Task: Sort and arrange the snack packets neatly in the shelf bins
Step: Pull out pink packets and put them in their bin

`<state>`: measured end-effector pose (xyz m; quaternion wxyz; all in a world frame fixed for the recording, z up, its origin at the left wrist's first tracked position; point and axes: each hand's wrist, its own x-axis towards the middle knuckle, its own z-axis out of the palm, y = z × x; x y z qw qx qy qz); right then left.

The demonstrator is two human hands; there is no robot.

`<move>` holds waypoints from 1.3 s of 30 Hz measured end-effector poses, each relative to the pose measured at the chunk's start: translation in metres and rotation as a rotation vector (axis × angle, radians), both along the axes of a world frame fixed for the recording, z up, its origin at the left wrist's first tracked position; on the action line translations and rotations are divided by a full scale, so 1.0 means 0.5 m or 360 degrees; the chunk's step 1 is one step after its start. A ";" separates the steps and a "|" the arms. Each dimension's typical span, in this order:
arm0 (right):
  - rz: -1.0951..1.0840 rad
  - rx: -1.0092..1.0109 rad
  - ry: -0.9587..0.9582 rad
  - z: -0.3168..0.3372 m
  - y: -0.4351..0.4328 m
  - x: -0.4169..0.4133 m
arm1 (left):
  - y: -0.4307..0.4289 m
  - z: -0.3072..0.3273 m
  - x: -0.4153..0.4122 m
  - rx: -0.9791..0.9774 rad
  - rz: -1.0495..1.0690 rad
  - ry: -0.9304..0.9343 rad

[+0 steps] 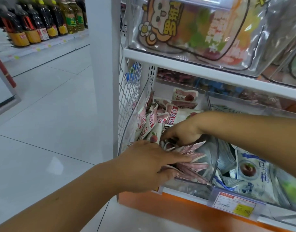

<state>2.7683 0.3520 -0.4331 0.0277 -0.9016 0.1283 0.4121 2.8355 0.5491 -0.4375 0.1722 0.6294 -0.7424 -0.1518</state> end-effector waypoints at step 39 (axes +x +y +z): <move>-0.0826 0.0138 -0.1677 0.131 0.018 -0.176 | -0.012 0.007 -0.001 0.0125 0.0182 0.0530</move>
